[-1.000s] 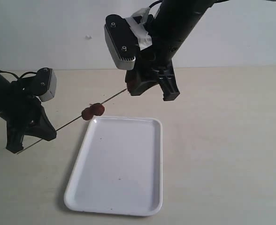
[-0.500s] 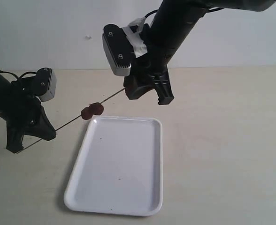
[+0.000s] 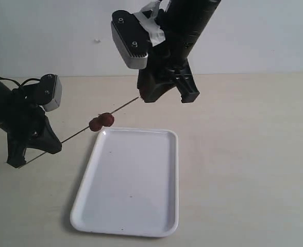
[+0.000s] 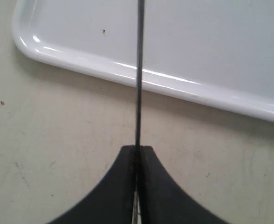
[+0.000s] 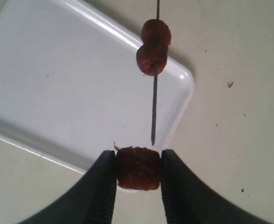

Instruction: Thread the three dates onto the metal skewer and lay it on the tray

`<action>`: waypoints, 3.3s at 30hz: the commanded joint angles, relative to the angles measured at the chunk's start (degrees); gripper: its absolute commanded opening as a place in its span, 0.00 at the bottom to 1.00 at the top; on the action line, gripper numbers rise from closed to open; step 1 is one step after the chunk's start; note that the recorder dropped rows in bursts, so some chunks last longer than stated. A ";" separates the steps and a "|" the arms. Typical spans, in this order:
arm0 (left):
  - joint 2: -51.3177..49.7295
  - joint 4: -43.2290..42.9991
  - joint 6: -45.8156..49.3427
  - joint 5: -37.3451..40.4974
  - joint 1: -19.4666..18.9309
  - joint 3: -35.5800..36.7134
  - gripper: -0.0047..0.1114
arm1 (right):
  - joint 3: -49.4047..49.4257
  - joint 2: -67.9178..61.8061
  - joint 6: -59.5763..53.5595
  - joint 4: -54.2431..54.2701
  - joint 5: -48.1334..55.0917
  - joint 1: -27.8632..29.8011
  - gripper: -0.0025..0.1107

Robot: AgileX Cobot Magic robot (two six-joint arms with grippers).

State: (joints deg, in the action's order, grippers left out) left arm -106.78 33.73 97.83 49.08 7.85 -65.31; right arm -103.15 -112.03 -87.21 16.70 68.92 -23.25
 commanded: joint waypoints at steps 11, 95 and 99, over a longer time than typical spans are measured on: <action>0.20 0.34 -0.45 0.13 0.25 -0.34 0.04 | -0.59 -2.22 2.81 -1.87 -1.97 -0.11 0.30; 0.20 1.75 -4.34 -1.34 0.25 -0.34 0.04 | -1.94 3.89 38.99 -11.25 0.48 -2.78 0.35; 0.41 4.16 -17.82 -1.34 0.25 -0.61 0.04 | -1.94 7.00 42.26 -11.12 1.04 2.80 0.07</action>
State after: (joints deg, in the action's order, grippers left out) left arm -106.78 35.82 88.50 47.86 7.95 -65.31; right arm -104.70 -107.54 -48.06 6.98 69.34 -24.31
